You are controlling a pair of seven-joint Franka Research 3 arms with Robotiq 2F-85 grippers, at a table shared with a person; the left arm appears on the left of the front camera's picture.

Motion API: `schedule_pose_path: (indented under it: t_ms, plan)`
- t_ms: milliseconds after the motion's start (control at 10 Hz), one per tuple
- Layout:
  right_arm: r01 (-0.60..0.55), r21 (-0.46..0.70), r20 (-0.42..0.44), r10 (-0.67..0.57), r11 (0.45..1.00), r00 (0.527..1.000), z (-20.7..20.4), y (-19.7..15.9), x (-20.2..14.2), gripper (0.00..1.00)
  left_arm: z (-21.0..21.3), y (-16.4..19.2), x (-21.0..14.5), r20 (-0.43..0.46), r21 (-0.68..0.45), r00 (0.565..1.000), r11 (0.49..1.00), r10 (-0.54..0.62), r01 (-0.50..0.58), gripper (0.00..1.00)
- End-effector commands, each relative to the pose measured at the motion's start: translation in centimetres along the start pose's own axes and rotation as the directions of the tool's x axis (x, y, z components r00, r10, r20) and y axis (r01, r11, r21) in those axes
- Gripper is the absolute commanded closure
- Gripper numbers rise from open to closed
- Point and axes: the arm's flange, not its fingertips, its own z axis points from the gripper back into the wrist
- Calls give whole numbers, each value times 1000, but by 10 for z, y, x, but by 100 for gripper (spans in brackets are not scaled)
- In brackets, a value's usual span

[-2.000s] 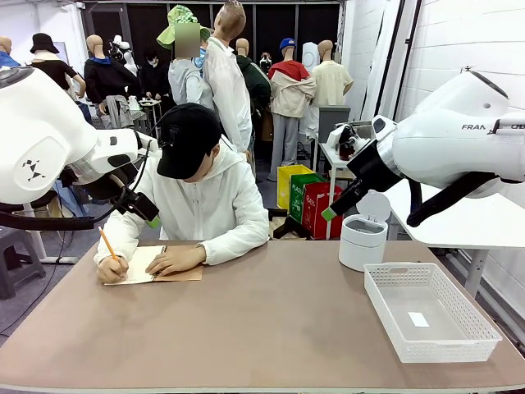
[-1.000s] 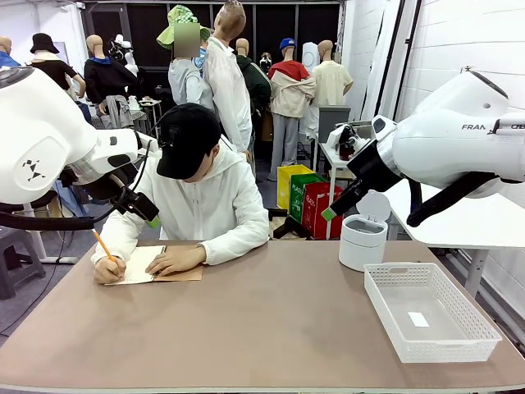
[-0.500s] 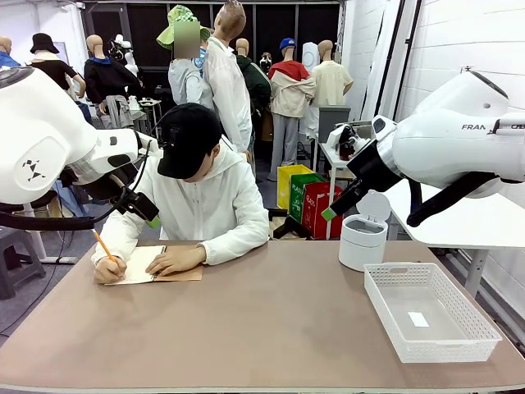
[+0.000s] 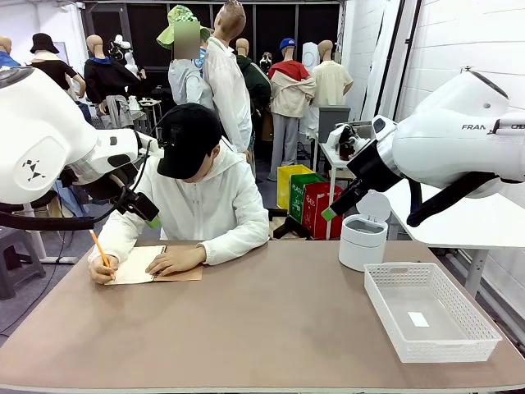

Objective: Sort the paper based on its condition.
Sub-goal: If a person hands you a paper, place it in the Organizing basket , and if it's crumpled, put it in the Trash can.

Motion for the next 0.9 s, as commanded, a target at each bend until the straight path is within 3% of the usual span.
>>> schedule_pose_path:
  t_ms: [0,800]
  plan:
    - [-4,5,-5,4,1000,1000,0,0,0,0,0,0,0,-1,0,1000,1000,-1,1,0]
    - [-4,5,-5,4,1000,1000,0,0,0,0,0,0,0,-1,0,1000,1000,-1,1,0]
